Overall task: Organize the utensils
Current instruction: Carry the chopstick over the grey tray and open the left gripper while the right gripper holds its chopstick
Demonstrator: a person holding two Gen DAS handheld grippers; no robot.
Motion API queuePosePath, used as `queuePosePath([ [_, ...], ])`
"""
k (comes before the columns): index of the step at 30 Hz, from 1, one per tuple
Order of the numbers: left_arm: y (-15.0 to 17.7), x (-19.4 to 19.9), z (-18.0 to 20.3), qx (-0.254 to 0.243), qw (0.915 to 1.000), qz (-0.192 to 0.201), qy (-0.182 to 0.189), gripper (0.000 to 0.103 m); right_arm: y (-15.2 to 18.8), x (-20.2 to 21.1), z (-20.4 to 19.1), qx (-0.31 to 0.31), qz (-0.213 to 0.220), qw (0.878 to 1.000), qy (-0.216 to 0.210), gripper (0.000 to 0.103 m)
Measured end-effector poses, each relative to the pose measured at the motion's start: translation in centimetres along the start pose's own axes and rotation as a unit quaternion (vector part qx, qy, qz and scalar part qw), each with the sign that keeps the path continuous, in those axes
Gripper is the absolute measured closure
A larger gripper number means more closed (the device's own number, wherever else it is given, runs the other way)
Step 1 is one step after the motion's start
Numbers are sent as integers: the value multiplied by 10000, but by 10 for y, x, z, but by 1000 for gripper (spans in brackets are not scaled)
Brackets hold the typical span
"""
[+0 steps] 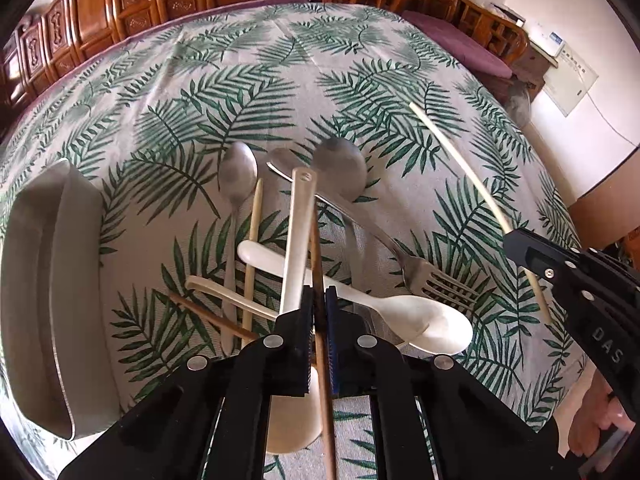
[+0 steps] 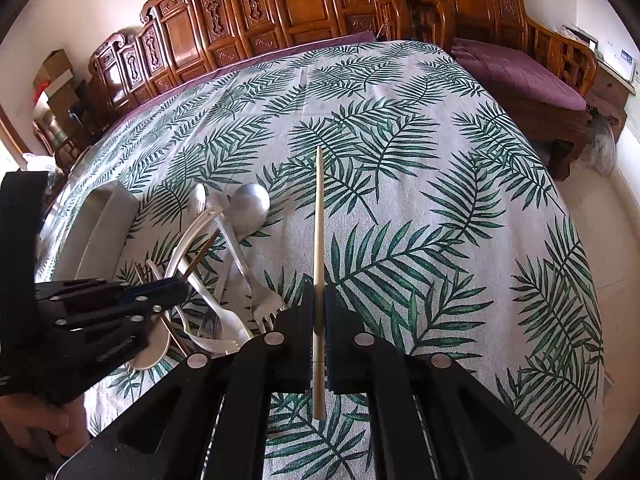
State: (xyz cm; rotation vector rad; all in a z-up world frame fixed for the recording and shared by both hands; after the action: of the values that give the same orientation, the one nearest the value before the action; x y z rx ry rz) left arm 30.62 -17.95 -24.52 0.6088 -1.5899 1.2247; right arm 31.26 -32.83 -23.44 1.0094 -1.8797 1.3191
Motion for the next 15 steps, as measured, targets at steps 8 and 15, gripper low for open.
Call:
queuePosePath([
  [8, 2, 36, 5, -244, 9992, 318, 42, 99, 1, 4, -10, 114, 44, 9999, -34, 97],
  [15, 3, 66, -3, -286, 9978, 601, -39, 98, 4, 10, -23, 255, 79, 9996, -89, 97],
])
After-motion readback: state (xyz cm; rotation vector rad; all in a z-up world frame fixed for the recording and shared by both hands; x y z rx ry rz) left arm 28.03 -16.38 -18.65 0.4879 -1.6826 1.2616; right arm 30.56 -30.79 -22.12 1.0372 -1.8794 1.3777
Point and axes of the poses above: each gripper's, at about its wrist camera, not at the fingertips, and x roughly against the way its jaws point, z to its right, y to its underside, the point moved 5 cm from there along -x, roughly the way its jaws point, and after that the axes turned 12 degrees about -x, right-handed, at the moved point
